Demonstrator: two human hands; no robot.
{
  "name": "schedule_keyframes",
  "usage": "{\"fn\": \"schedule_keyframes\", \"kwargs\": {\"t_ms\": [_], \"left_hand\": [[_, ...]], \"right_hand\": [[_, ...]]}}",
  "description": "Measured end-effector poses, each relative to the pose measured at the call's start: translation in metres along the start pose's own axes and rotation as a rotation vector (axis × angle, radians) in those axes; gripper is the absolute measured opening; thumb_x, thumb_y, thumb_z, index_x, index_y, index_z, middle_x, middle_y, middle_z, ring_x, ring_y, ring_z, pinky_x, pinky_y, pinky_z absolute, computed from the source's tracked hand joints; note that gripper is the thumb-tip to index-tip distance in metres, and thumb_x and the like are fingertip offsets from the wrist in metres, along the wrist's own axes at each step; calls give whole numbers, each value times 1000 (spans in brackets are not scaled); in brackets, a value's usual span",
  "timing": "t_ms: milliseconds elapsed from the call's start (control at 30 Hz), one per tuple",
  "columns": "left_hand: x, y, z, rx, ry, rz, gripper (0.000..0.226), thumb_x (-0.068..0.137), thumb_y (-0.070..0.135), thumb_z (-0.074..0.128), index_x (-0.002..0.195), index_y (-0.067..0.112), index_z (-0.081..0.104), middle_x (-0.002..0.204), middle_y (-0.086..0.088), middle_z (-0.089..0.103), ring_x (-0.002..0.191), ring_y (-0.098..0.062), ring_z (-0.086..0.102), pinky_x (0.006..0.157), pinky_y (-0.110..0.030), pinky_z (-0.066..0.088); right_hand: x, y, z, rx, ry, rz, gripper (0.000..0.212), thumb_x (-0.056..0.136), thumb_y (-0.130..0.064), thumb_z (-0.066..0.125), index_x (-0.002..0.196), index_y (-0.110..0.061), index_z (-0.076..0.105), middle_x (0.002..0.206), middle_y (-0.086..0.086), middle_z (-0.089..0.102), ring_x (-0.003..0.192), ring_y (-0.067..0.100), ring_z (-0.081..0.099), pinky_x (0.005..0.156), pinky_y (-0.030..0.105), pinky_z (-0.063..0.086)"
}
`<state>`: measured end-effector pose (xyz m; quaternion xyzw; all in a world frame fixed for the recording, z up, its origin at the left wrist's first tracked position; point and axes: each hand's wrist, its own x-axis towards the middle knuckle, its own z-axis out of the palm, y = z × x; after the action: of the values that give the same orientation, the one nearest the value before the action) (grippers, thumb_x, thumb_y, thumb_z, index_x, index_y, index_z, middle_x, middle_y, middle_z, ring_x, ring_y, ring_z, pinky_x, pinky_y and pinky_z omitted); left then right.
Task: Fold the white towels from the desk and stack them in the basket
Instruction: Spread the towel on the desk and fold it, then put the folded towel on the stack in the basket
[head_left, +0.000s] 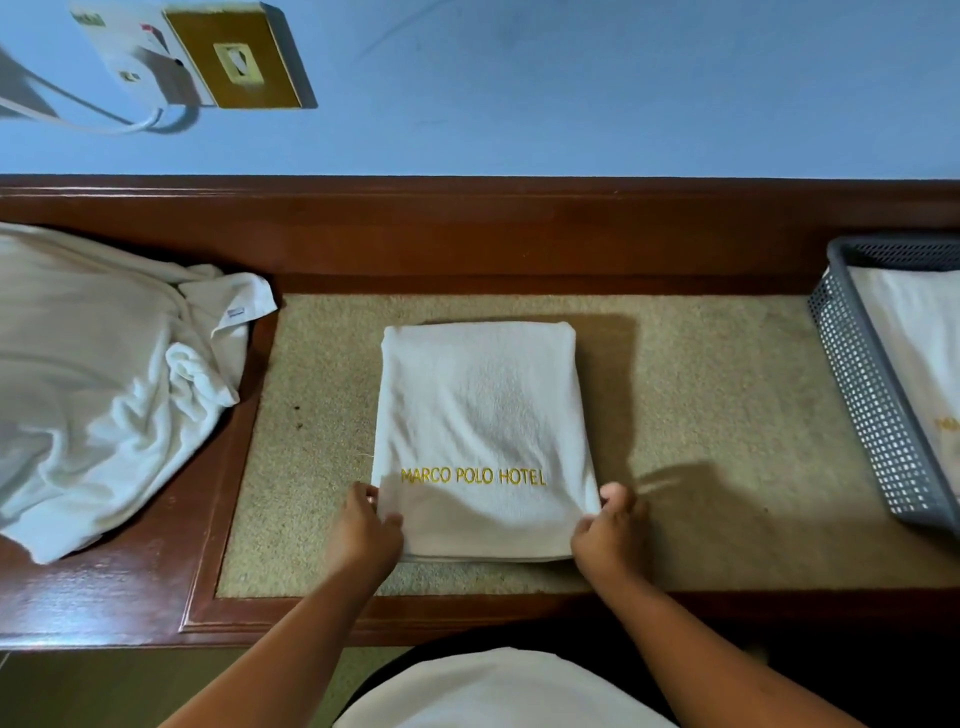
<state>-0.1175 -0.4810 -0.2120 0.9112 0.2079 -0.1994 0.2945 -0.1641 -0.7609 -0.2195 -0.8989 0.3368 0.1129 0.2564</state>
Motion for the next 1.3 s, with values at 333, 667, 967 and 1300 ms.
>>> {"fn": "schedule_keyframes", "kwargs": {"t_ms": [333, 667, 967, 1300], "left_hand": [[34, -2, 14, 492, -194, 348, 70, 102, 61, 20, 155, 41, -21, 161, 8, -34, 151, -20, -25, 123, -47, -1], [91, 46, -6, -261, -138, -58, 61, 87, 52, 71, 125, 8, 52, 110, -11, 66, 91, -27, 67, 70, -41, 59], [40, 68, -25, -769, -201, 111, 22, 96, 26, 67, 117, 21, 61, 98, -10, 75, 86, -30, 74, 70, -46, 62], [-62, 187, -10, -963, -531, 274, 25, 101, 17, 53, 125, 14, 57, 101, -23, 70, 74, -36, 70, 59, -46, 60]], "right_hand": [[37, -16, 19, -344, -214, -328, 76, 99, -63, 24, 157, -31, -14, 164, 2, -24, 152, 20, -16, 122, 50, 3], [78, -68, 2, 233, -139, 93, 73, 92, -53, 62, 141, -1, 43, 139, 19, 53, 123, 37, 55, 89, 36, 46], [65, -69, -48, 526, -206, -74, 36, 98, -32, 62, 125, -9, 60, 113, 4, 68, 106, 21, 64, 79, 22, 39], [64, 44, -189, 734, -62, -47, 10, 95, -33, 66, 93, -24, 69, 92, -9, 75, 84, 5, 71, 81, 30, 55]]}}
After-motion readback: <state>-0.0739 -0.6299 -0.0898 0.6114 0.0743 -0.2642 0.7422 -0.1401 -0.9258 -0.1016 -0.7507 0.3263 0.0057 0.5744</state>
